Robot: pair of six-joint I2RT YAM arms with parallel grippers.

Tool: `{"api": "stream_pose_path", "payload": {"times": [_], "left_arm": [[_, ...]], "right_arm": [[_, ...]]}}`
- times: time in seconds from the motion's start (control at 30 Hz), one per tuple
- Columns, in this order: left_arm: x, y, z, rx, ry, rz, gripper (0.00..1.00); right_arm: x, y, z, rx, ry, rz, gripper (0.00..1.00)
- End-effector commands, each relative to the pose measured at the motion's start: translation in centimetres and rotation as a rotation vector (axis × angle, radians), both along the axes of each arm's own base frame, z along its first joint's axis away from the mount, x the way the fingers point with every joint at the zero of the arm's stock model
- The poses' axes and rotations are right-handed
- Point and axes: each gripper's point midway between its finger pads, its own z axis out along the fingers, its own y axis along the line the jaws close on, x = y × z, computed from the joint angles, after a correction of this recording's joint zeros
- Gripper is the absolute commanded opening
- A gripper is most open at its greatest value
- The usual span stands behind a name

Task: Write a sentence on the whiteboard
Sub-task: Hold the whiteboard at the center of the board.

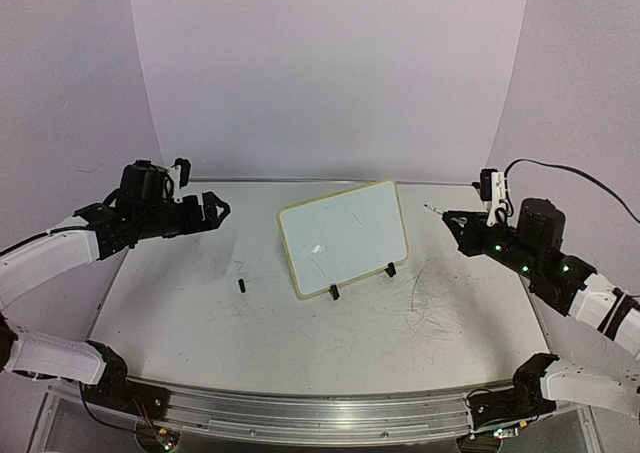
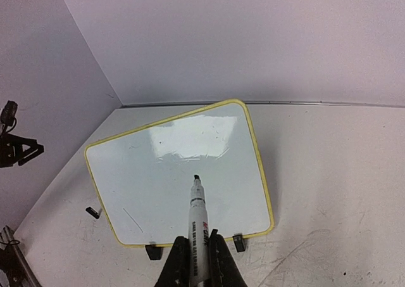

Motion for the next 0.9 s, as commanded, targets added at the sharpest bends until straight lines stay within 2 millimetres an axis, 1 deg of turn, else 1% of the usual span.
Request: {"api": "stream_pose_path", "payload": {"times": [0.0,0.07,0.13,0.2,0.27,0.37,0.43,0.47,0.53,0.63,0.67,0.73,0.8,0.87], "left_arm": [[1.9,-4.0,1.8,-0.089,-0.045,-0.153,0.99],[2.6,-5.5,1.0,-0.108,0.013,-0.220,0.99],[2.8,-7.2,0.5,-0.130,0.037,-0.310,0.99],[3.0,-8.1,0.2,-0.134,0.035,-0.365,0.99],[3.4,-7.8,0.1,-0.131,0.021,-0.379,1.00],[4.0,-6.8,0.9,-0.162,-0.020,-0.397,0.99],[4.2,-6.4,1.6,-0.204,-0.052,-0.433,0.98],[4.2,-6.5,2.0,-0.226,-0.073,-0.457,0.97],[4.2,-7.0,2.3,-0.255,-0.094,-0.493,0.96],[4.8,-7.7,2.4,-0.283,-0.090,-0.519,0.92],[5.0,-7.8,2.3,-0.289,-0.082,-0.517,0.91],[5.5,-7.9,2.1,-0.293,-0.080,-0.508,0.91],[5.9,-8.0,1.5,-0.294,-0.074,-0.501,0.91],[6.1,-8.2,1.3,-0.297,-0.069,-0.507,0.90]], "right_arm": [[0.7,1.6,0.9,-0.026,0.001,0.068,0.00],[1.0,2.5,0.3,-0.046,0.019,0.089,0.00],[1.1,3.4,0.4,-0.072,0.017,0.106,0.00],[1.0,4.8,0.6,-0.114,0.007,0.128,0.00],[0.8,6.1,0.8,-0.154,-0.003,0.151,0.00],[1.0,7.8,1.0,-0.209,-0.027,0.179,0.00],[1.3,9.1,0.5,-0.237,-0.025,0.219,0.00],[1.5,10.0,0.3,-0.246,-0.022,0.249,0.00],[1.7,11.9,0.7,-0.255,-0.033,0.310,0.00],[1.8,14.2,1.0,-0.282,-0.059,0.365,0.00],[2.0,14.9,1.4,-0.294,-0.082,0.380,0.00],[2.4,15.8,1.8,-0.309,-0.105,0.394,0.00],[3.2,16.4,2.1,-0.324,-0.123,0.391,0.00],[4.1,16.9,2.3,-0.338,-0.135,0.381,0.00]]}}
